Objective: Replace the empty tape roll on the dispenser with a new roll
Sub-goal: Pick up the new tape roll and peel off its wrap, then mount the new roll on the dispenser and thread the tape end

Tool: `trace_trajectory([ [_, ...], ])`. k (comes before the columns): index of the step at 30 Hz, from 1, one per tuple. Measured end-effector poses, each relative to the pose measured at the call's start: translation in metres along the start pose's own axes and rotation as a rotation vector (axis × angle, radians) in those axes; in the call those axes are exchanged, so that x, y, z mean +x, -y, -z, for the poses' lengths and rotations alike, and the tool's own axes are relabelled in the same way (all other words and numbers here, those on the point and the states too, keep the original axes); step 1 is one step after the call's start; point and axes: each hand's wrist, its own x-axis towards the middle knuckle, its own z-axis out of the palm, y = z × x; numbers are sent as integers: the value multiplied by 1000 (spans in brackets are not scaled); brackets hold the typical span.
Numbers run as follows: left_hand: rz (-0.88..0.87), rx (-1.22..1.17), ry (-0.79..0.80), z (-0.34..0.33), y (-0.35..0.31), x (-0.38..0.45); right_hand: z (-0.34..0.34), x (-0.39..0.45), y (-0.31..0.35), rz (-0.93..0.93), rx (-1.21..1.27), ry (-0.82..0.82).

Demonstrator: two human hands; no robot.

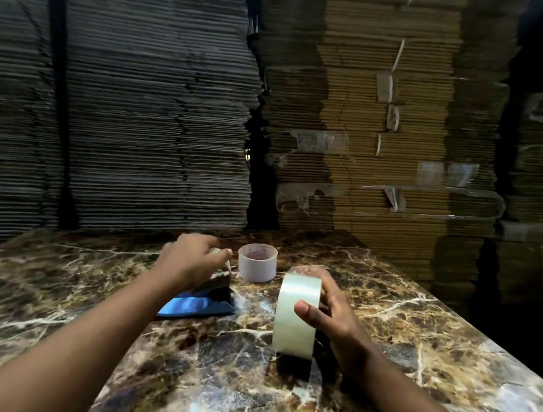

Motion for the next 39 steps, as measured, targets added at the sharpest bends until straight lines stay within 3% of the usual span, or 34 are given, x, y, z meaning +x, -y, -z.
trace_trajectory([
  [9, 226, -797, 33, -6, -3, -5, -3, -2, 3, -2, -15, -25],
  [18, 321, -1254, 84, -11, 15, -18, -8, 1, 3, -15, -38, -57],
  [27, 374, -1506, 123, -14, 23, -27, -49, 18, 2, 94, -219, -241],
  [35, 404, -1649, 121, -11, 22, -40, -112, 41, 9, 239, -535, -388],
  [39, 440, -1722, 92, -6, 19, -45, -127, 43, 2, 226, -634, -446],
])
